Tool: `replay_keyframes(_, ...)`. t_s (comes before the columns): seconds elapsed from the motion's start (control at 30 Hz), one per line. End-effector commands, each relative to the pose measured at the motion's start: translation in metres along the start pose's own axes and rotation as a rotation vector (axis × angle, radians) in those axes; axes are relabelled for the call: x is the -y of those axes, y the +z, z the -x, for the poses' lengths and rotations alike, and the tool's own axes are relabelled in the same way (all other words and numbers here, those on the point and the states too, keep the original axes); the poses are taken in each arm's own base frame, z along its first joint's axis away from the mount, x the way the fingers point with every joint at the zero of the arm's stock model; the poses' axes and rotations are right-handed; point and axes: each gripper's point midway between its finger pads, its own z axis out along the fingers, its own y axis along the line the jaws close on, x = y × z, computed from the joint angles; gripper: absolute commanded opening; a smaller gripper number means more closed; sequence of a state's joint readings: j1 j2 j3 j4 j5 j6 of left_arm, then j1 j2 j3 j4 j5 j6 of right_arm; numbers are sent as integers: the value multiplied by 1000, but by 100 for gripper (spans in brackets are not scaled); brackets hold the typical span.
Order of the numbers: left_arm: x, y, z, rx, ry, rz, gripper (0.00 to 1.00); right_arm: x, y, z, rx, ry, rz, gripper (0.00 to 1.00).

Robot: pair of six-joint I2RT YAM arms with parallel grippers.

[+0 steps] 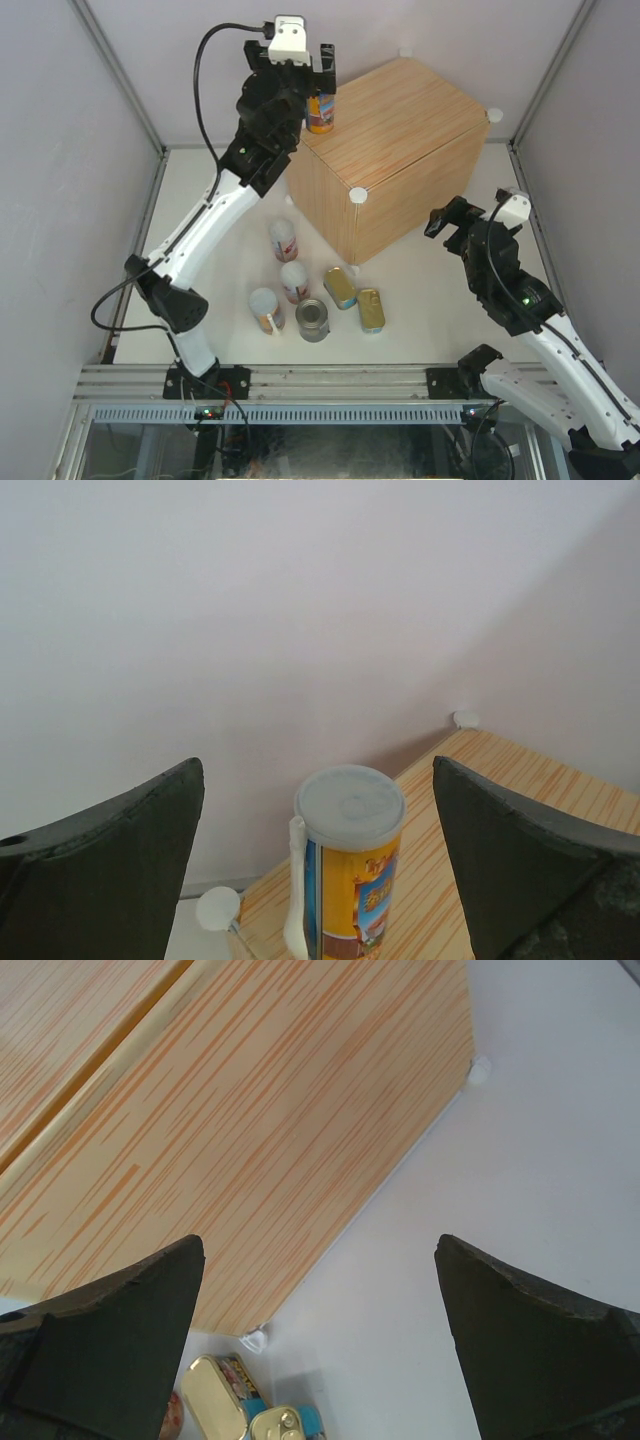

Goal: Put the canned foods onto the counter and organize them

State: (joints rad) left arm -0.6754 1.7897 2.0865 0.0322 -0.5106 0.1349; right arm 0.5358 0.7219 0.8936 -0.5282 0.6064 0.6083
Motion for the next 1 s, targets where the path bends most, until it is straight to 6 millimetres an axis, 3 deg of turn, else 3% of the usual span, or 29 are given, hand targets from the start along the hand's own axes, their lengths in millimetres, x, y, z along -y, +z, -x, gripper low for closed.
replay_keyframes(0.0,-18,-31,57,98,-13,32,100,-2,-2,7,15,-11,14,100)
replay_keyframes(0.23,-42,-92,62,40,-53,33,100,4,-1,2,-4,-54,-4,100)
replay_keyframes(0.47,-65,-170,0,-136,-43,29,100,0,0,-2,0,-75,45,100)
replay_keyframes(0.77,-100,-261,-77,-421,-38,30,100,-6,3,-26,-63,-41,100,100)
replay_keyframes(0.97,-103,-302,-121,-591,-58,-3,100,-12,1,-35,-110,-23,137,100)
